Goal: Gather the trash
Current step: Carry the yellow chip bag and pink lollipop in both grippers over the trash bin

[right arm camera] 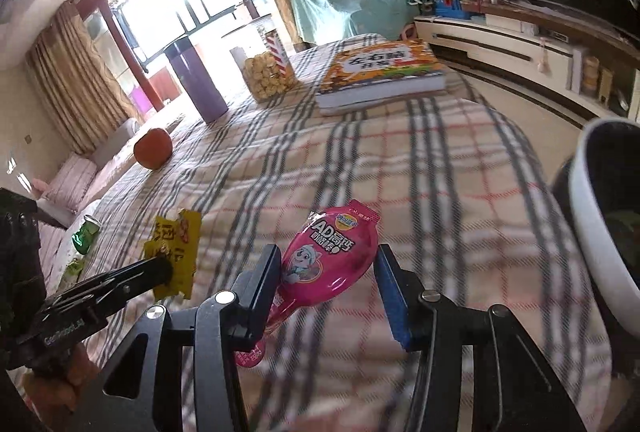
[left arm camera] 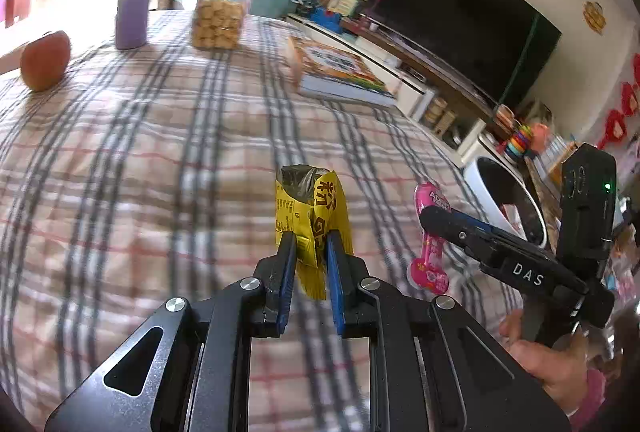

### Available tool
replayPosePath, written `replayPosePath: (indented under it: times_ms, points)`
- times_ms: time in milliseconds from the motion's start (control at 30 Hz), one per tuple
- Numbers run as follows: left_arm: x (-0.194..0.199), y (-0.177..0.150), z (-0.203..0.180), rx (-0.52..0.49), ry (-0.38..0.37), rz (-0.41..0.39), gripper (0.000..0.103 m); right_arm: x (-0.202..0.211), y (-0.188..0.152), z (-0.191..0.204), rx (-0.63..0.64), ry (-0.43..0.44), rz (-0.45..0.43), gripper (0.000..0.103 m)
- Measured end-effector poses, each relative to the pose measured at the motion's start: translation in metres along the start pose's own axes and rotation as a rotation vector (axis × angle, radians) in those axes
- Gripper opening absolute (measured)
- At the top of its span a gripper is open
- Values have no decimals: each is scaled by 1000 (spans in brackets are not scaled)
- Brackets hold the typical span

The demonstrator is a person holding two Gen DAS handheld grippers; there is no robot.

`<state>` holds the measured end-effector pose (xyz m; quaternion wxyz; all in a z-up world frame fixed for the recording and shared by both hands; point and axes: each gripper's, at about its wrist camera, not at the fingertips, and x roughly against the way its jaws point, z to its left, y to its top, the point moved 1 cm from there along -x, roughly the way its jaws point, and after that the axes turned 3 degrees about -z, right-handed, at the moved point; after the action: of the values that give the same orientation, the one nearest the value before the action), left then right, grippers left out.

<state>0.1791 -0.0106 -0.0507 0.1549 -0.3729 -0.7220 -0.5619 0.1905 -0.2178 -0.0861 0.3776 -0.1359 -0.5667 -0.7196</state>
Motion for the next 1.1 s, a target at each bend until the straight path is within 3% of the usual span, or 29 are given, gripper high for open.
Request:
replayPosePath:
  times_ms: [433,1100]
  points:
    - [-10,-12,-55,-89,-50,34,14,53,-17,-36,-85,-8,-74,49]
    - [-24,-19,-105,-179,-80,69,14,98,-30,-76,-160,-32,-138,49]
